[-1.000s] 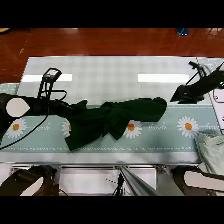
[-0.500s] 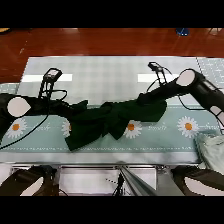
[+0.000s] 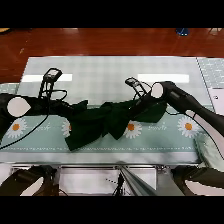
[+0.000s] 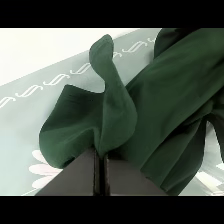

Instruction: Fold the shirts.

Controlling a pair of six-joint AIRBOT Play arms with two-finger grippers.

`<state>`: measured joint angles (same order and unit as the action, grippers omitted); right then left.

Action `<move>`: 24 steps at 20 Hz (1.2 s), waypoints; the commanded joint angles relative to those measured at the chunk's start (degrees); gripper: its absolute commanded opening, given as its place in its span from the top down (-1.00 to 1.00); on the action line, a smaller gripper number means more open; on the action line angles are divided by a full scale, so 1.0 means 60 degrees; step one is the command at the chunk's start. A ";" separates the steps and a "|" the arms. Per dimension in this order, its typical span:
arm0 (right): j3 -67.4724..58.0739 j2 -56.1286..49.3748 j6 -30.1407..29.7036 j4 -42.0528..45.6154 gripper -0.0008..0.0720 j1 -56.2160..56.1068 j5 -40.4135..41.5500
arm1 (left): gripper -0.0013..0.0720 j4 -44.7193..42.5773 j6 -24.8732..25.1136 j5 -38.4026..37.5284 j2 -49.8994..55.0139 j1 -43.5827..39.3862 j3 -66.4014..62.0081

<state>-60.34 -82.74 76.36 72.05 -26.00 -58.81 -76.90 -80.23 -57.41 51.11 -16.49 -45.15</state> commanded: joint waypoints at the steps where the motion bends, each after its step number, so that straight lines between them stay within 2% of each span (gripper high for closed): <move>1: 0.0000 -0.0430 0.0809 0.0962 -0.30 -0.0284 0.0098 | 0.89 0.0000 0.0000 0.0018 0.0004 0.0007 0.0004; 4: 0.0000 -0.0648 0.1155 0.0987 0.20 -0.0288 0.0095 | 0.89 0.0000 0.0000 0.0277 0.0004 0.0007 0.0004; 5: -0.0011 -0.0616 0.1177 0.1086 0.75 -0.0284 0.0051 | 0.89 -0.0004 0.0000 0.0364 0.0004 0.0007 0.0004; 6: -0.0051 -0.0539 0.1173 0.1202 0.91 -0.0277 -0.0087 | 0.89 -0.0011 0.0000 0.0404 0.0004 0.0007 0.0000; 11: -0.0925 0.1009 0.1173 0.3384 0.91 -0.0266 -0.1198 | 0.89 -0.0233 0.0004 0.0401 -0.0109 0.0011 -0.0040; 16: -0.2215 0.3417 0.1599 0.5654 0.92 -0.0266 -0.1275 | 0.90 -0.0849 0.0000 0.0393 -0.0852 0.0011 -0.0962; 21: -0.3978 0.5147 0.2528 0.8043 0.92 -0.0262 -0.1821 | 0.89 -0.3195 -0.0004 0.0233 -0.2149 0.0011 -0.3577; 24: -0.4980 0.5632 0.2674 0.9071 0.92 -0.0262 -0.2816 | 0.89 -0.4280 0.0000 -0.0947 -0.2433 0.0047 -0.5085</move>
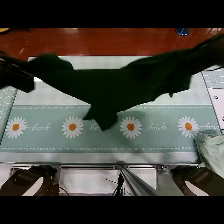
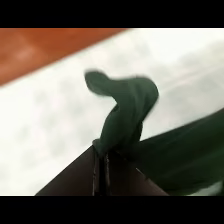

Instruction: Fold the shirts.

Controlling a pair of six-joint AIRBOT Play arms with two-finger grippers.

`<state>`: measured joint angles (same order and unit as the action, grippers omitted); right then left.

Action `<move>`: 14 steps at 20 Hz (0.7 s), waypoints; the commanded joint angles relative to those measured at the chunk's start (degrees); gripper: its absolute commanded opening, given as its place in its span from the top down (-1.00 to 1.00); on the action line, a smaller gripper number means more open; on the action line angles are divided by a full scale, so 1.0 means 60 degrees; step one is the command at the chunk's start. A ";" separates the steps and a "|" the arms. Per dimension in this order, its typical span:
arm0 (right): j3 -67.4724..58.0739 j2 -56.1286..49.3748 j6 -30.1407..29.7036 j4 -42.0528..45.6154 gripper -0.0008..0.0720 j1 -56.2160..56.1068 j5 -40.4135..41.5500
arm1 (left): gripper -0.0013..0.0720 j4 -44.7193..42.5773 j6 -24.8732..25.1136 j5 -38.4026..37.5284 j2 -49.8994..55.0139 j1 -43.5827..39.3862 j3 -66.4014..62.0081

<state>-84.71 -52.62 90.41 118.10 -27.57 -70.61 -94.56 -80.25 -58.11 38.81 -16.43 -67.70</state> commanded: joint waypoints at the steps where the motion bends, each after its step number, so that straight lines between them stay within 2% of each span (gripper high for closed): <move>1: -0.1158 0.0710 0.0328 0.1603 0.92 -0.0004 -0.1300 | 0.89 -0.1351 0.0004 -0.1202 -0.0415 0.0080 -0.1679; 5: -0.1446 0.0849 0.0240 0.1953 0.92 -0.0004 -0.3016 | 0.90 -0.1341 0.0000 -0.2033 -0.0699 0.0062 -0.2288; 9: -0.1446 0.0852 0.0146 0.1858 0.92 -0.0004 -0.3774 | 0.90 -0.0918 0.0000 -0.3005 -0.1064 0.0055 -0.2288; 11: -0.1446 0.0852 0.0146 0.1614 0.92 -0.0004 -0.3840 | 0.89 -0.0186 0.0000 -0.3359 -0.1300 0.0055 -0.2288; 14: -0.1443 0.0535 -0.0036 0.0441 0.92 -0.0004 -0.3850 | 0.90 0.1475 0.0000 -0.3432 -0.1319 0.0055 -0.1945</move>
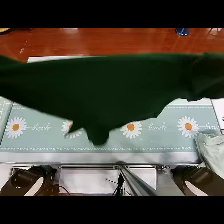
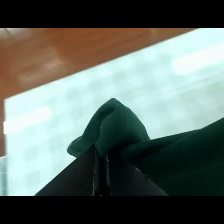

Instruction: Fold the shirts.

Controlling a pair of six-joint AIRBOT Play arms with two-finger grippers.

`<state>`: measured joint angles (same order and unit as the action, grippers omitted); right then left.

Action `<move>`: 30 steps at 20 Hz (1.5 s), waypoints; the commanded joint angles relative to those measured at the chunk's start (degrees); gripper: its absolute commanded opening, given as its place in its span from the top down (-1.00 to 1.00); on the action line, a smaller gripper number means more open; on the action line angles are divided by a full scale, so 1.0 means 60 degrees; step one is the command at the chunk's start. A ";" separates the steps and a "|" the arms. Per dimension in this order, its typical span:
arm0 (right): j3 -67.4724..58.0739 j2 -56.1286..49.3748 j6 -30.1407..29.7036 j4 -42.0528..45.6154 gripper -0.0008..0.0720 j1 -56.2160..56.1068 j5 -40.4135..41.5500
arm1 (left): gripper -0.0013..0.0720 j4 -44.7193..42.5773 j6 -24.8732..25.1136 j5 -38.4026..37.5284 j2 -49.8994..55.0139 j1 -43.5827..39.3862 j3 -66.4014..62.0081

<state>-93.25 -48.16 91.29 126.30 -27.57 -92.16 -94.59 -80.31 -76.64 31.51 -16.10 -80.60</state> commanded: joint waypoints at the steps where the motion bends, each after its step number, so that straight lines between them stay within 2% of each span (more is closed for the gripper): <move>1: -0.0007 -0.0532 -0.0426 -0.1188 0.92 -0.0004 -0.0306 | 0.90 0.1861 0.0011 -0.0342 -0.0040 0.0000 0.0576; 3: -0.0011 -0.1548 -0.1133 -0.1282 0.92 0.0073 -0.0106 | 0.90 0.2109 0.0011 -0.0219 0.0124 0.0000 0.1708; 4: -0.0011 -0.2131 -0.1228 -0.1337 0.92 0.0382 0.0408 | 0.90 0.2091 0.0011 -0.0015 0.0182 0.0000 0.2302; 6: -0.0011 -0.3220 -0.0903 -0.1858 0.92 0.1504 0.1581 | 0.90 0.2091 0.0011 0.0481 0.0306 0.0000 0.3388; 8: -0.0011 -0.4178 -0.0710 -0.3126 0.92 0.2838 0.2218 | 0.90 0.2014 0.0011 0.0987 0.0404 0.0000 0.4113; 13: -0.0011 -0.6065 -0.0452 -0.7406 0.92 0.5486 0.2255 | 0.90 0.2022 0.0007 0.3406 0.1173 0.0000 0.5439; 15: -0.0011 -0.6583 -0.0426 -0.8116 0.91 0.5785 0.2255 | 0.90 0.2047 0.0007 0.4197 0.1891 0.0000 0.5723; 18: -0.0011 -0.7180 -0.0514 -0.8109 0.88 0.5719 0.2328 | 0.89 0.2393 0.0007 0.4787 0.3253 0.0000 0.5734; 19: -0.0011 -0.7311 -0.0619 -0.8109 0.54 0.5716 0.2371 | 0.89 0.2452 0.0011 0.4827 0.3632 0.0000 0.5734; 20: -0.0011 -0.7344 -0.1020 -0.8116 -0.02 0.5716 0.2346 | 0.89 0.2448 0.0007 0.4787 0.3960 0.0000 0.5734; 21: -0.0022 -0.7275 -0.1432 -0.8072 -0.13 0.5719 0.2211 | 0.89 0.2448 0.0007 0.4696 0.4167 0.0000 0.5734; 24: -0.0015 -0.6754 -0.2361 -0.6677 -0.13 0.5792 0.1195 | 0.89 0.2441 0.0015 0.4554 0.4335 0.0000 0.5737; 25: 0.0066 -0.6590 -0.2262 -0.6481 -0.13 0.6018 0.0911 | 0.89 0.2437 0.0015 0.4554 0.4328 0.0000 0.5737; 28: 0.1967 -0.5759 -0.1840 -0.8903 -0.13 0.7104 0.1027 | 0.89 0.2441 0.0015 0.4513 0.4328 0.0000 0.5737; 30: 0.4135 -0.5085 -0.1825 -0.9734 -0.13 0.7184 0.1461 | 0.89 0.2441 0.0015 0.4513 0.4328 0.0000 0.5737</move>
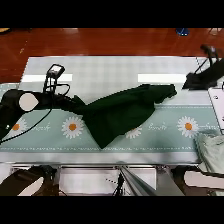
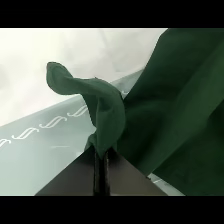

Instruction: Fold the shirts.

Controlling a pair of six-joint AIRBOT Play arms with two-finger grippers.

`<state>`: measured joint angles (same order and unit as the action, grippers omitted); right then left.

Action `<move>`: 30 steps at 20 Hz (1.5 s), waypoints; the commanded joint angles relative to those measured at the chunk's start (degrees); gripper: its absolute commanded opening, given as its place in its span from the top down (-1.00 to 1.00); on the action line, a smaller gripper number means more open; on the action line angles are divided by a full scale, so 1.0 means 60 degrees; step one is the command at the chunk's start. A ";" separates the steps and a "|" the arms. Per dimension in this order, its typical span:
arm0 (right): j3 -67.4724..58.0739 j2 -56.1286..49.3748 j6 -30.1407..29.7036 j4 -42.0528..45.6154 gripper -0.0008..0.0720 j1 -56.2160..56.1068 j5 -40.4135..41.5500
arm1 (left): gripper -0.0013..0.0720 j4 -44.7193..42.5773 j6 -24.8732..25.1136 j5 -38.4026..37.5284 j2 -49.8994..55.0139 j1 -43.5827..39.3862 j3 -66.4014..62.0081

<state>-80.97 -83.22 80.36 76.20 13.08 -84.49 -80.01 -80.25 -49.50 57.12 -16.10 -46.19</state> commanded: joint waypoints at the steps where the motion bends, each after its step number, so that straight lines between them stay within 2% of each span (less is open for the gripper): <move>1: 0.3136 0.1038 0.0000 -0.1632 -0.13 0.0197 0.0444 | 0.89 0.0015 0.0004 -0.0007 0.0058 0.0000 0.0004; 3: 0.5067 0.1497 0.0004 -0.2197 -0.13 -0.0601 0.1402 | 0.89 0.0015 0.0004 -0.0007 0.0058 0.0000 0.0004; 5: 0.6368 0.1756 0.0004 -0.3213 -0.24 -0.1541 0.2867 | 0.89 0.0015 0.0004 -0.0007 0.0058 0.0000 0.0004; 7: 0.7114 0.1734 0.0047 -0.4240 -0.38 -0.2379 0.4054 | 0.89 0.0015 0.0004 -0.0011 0.0055 0.0000 0.0000; 10: 0.7464 0.1734 0.0448 -0.5056 -0.38 -0.3402 0.5475 | 0.89 0.0015 0.0004 -0.0007 0.0055 0.0000 0.0000; 15: 0.7464 0.1614 0.2339 -0.5122 -0.36 -0.5064 0.7508 | 0.89 0.0015 0.0007 -0.0004 0.0055 0.0000 0.0000; 16: 0.7464 0.1512 0.2667 -0.5147 -0.32 -0.5384 0.7901 | 0.89 0.0011 0.0007 0.0000 0.0055 0.0000 0.0000; 17: 0.7461 0.1399 0.2918 -0.5217 -0.08 -0.5679 0.8284 | 0.89 0.0011 0.0040 0.0000 0.0055 0.0000 0.0000; 18: 0.7453 0.1384 0.2954 -0.5337 0.39 -0.5861 0.8619 | 0.89 0.0011 0.0226 0.0000 0.0055 0.0000 0.0000; 19: 0.7377 0.1450 0.2947 -0.5490 0.92 -0.5898 0.8695 | 0.89 -0.0025 0.0412 0.0004 0.0036 0.0007 -0.0004; 21: 0.6907 0.1934 0.2532 -0.5380 0.91 -0.5741 0.8357 | 0.89 -0.0412 0.0437 -0.0007 -0.0080 0.0044 -0.0131; 24: 0.5679 0.3636 0.1843 -0.5027 0.91 -0.4980 0.7060 | 0.89 -0.0954 0.0433 -0.0018 -0.0426 0.0324 -0.0710; 28: 0.3483 0.6051 0.1934 -0.3781 0.91 -0.3599 0.5672 | 0.89 -0.1002 0.0444 -0.0572 -0.1282 0.0903 -0.2251; 30: 0.2280 0.6812 0.2463 -0.2725 0.91 -0.3027 0.4849 | 0.89 -0.1024 0.0707 -0.0947 -0.1887 0.0962 -0.3260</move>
<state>-58.41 -49.82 92.68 52.16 -9.76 -48.14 -85.32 -77.41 -52.34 49.67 -11.55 -59.11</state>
